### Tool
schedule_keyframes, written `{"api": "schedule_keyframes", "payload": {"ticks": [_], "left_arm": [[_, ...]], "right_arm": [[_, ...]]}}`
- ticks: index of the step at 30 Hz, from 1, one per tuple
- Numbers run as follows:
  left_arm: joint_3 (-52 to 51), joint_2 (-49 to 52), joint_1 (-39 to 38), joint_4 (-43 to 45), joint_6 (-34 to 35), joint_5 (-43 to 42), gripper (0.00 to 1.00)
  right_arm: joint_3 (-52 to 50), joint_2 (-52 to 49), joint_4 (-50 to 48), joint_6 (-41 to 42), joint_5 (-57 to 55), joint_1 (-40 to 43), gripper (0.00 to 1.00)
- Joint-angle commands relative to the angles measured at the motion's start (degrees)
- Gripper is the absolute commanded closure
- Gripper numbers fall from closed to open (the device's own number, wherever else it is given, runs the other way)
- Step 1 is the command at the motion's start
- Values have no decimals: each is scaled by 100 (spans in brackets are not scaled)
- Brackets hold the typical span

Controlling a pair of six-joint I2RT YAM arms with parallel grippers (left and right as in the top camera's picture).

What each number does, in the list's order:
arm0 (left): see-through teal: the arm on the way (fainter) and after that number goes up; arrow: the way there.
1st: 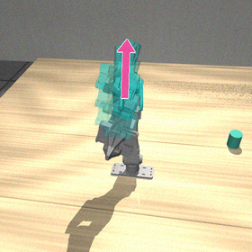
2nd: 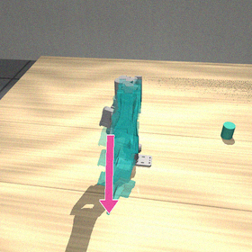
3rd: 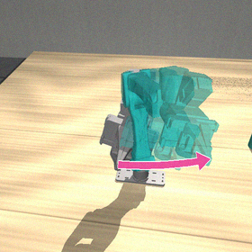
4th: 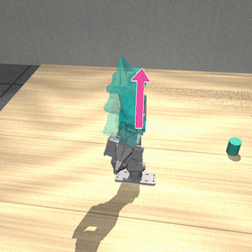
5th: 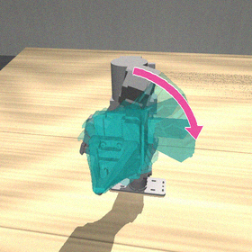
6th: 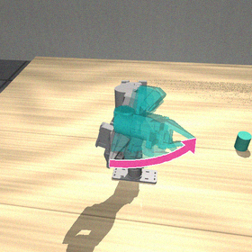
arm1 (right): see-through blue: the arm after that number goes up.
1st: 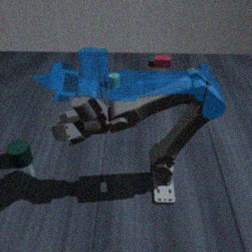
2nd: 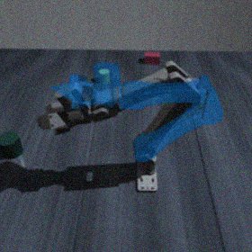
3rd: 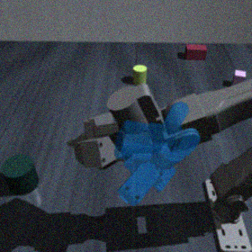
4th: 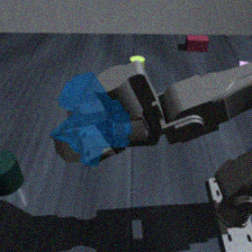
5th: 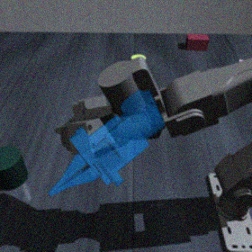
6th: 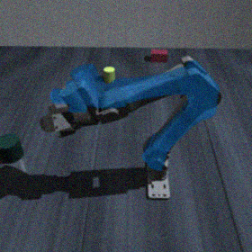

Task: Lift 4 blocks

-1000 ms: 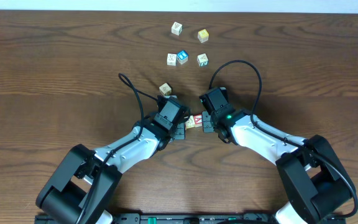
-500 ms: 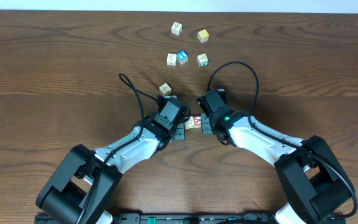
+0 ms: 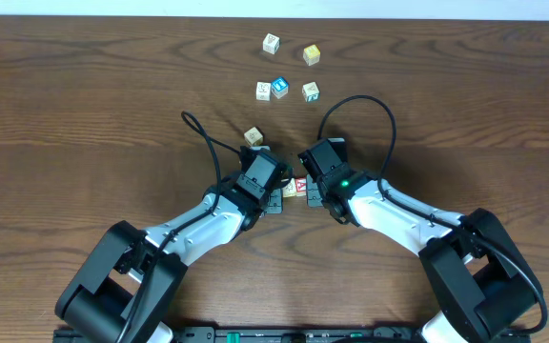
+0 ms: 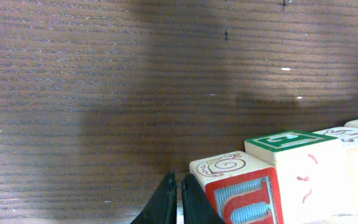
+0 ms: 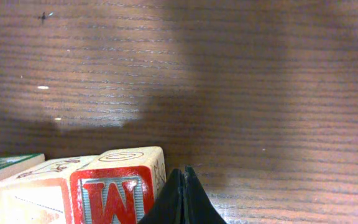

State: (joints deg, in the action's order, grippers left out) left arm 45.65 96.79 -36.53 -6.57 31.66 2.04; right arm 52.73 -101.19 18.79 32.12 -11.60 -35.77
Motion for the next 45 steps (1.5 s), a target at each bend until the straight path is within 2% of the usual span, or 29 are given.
{"api": "schedule_keyframes", "payload": {"ticks": [1, 22, 29, 35, 37, 45], "left_arm": [[225, 35, -302, 232, -103, -1137, 92], [225, 28, -302, 236, -101, -1134, 92], [225, 28, -302, 234, -103, -894, 92], [225, 28, -302, 232, -105, -881, 90], [225, 28, -302, 232, -105, -881, 83], [225, 28, -302, 229, -105, -881, 83]], "right_arm": [[236, 122, -275, 518, 1447, -391, 99], [236, 122, -271, 728, 1510, -315, 99], [236, 122, -269, 728, 1510, -315, 99], [236, 122, -271, 726, 1510, -315, 99], [236, 122, -271, 726, 1510, -317, 99], [236, 122, -264, 726, 1510, -317, 99]]}}
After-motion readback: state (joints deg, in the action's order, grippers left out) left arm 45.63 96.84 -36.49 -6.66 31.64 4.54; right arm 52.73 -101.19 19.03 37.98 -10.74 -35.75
